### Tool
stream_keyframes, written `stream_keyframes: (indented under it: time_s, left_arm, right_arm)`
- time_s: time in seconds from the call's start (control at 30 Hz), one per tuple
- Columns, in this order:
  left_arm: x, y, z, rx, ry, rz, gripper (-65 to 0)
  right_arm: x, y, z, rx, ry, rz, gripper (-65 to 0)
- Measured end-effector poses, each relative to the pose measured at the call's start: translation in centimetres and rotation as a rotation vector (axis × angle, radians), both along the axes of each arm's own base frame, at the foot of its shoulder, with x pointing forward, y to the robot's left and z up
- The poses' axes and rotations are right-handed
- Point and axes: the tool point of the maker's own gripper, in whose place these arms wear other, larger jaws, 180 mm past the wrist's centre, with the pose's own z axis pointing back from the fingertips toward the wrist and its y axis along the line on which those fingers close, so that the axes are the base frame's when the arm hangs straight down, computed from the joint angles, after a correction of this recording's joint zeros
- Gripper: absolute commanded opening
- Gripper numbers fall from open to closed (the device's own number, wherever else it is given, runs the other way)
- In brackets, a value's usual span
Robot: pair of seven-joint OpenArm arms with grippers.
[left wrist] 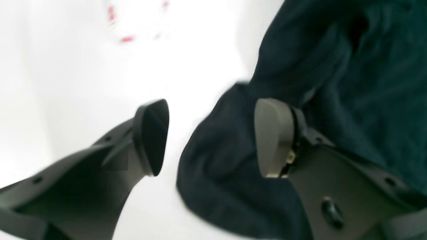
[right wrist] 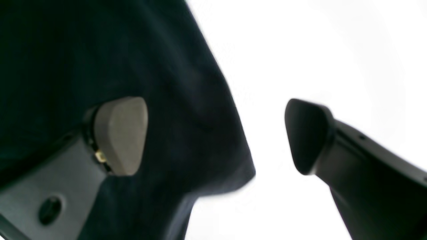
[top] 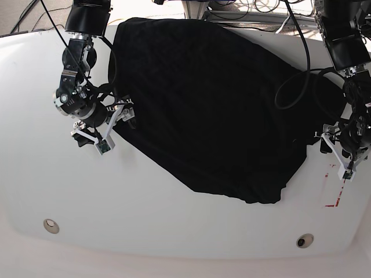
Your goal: Layout the t-shirt on the table in an organized manner, then fold the t-shirt properly
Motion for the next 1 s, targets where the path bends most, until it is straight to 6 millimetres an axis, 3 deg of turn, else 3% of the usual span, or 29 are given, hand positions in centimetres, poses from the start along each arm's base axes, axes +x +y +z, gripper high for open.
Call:
stream_keyframes:
  time_s: [0.2, 0.33, 0.5, 0.77, 1.0]
  left_arm:
    - [-2.9, -0.4, 1.4, 0.051, -0.030, -0.015, -26.2]
    - [-5.7, 0.2, 0.6, 0.085, 0.032, 0.012, -26.2]
    - [-7.8, 0.5, 0.2, 0.100, 0.054, 0.025, -26.2]
    - [-9.9, 1.2, -1.0, 0.095, 0.099, 0.047, -26.2]
    - [-10.3, 2.0, -0.8, 0.107, 0.102, 0.071, -26.2]
  right_arm:
    - [4.1, 0.0, -0.6, 0.008, 0.035, 0.009, -2.2]
    - [6.8, 1.4, -0.3, 0.064, 0.018, 0.052, -2.2]
    - [9.4, 2.5, -0.6, 0.149, 0.028, 0.046, -2.2]
    - [10.2, 2.0, -3.0, 0.212, 0.099, 0.000, -2.2]
    - [9.8, 3.1, -4.0, 0.250, 0.114, 0.000, -2.2]
